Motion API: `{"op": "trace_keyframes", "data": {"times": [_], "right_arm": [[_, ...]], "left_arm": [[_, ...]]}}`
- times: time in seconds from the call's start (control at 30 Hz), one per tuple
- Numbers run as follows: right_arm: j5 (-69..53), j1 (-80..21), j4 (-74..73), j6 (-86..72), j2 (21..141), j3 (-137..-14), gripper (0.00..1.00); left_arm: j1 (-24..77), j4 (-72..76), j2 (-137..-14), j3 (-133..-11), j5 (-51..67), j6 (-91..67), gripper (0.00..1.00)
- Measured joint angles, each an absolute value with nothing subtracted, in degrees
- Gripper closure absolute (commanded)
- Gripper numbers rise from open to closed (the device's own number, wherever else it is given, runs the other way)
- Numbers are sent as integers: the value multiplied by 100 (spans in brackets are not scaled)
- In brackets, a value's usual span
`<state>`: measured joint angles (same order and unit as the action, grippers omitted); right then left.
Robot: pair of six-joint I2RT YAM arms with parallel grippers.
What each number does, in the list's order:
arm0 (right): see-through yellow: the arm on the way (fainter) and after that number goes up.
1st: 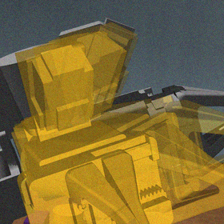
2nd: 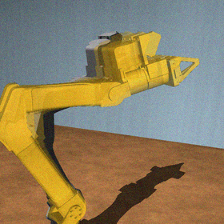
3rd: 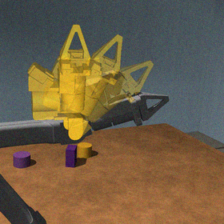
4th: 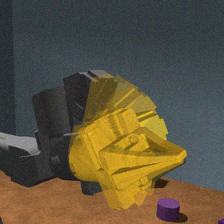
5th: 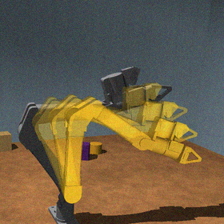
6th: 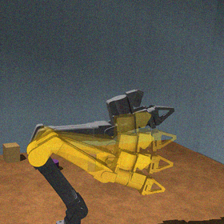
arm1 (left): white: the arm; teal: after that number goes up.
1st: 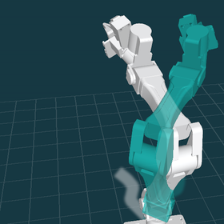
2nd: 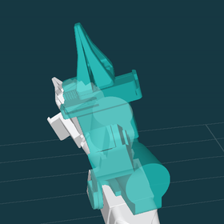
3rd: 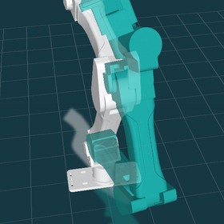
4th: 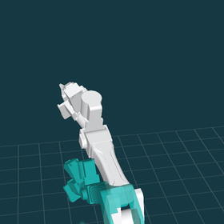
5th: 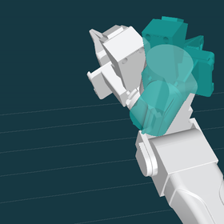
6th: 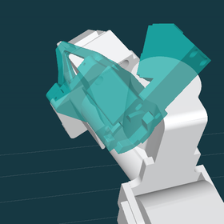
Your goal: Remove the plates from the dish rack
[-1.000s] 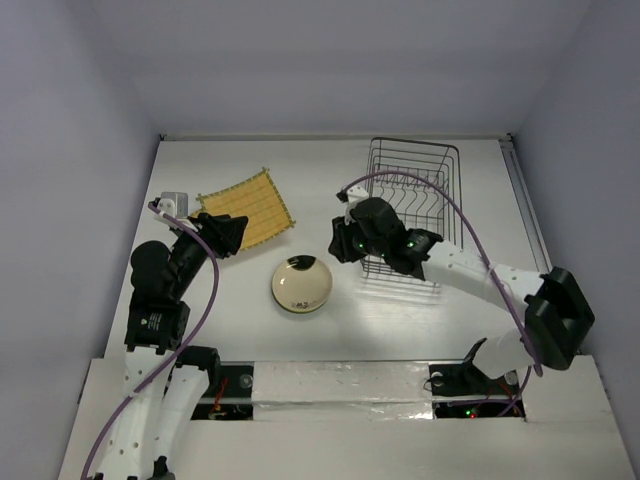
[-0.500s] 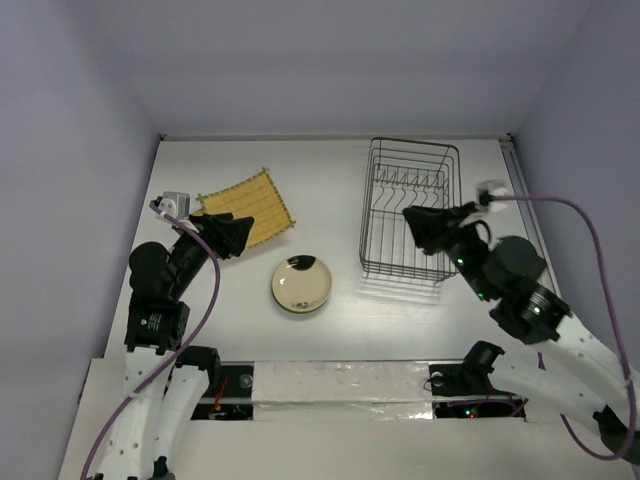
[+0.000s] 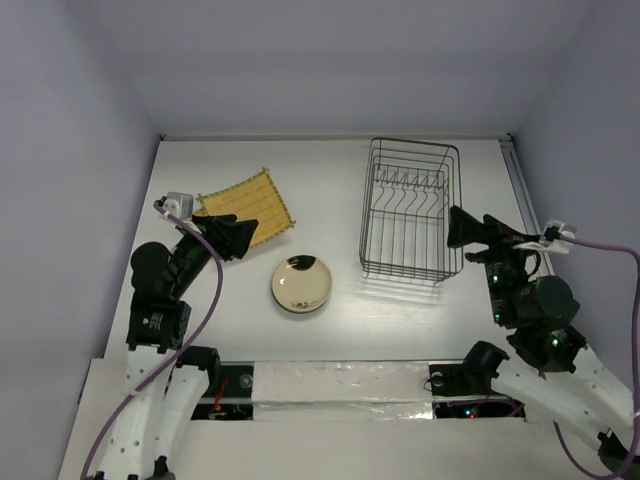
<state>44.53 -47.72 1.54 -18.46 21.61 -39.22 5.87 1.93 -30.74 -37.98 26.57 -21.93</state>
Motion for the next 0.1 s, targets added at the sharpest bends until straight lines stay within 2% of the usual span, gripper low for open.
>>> {"op": "trace_keyframes", "data": {"times": [0.1], "right_arm": [[4440,-4772,150,-1850,2482,-3922,0]], "left_arm": [[548,196,-3092,-3785,2685,-2193,40]]}}
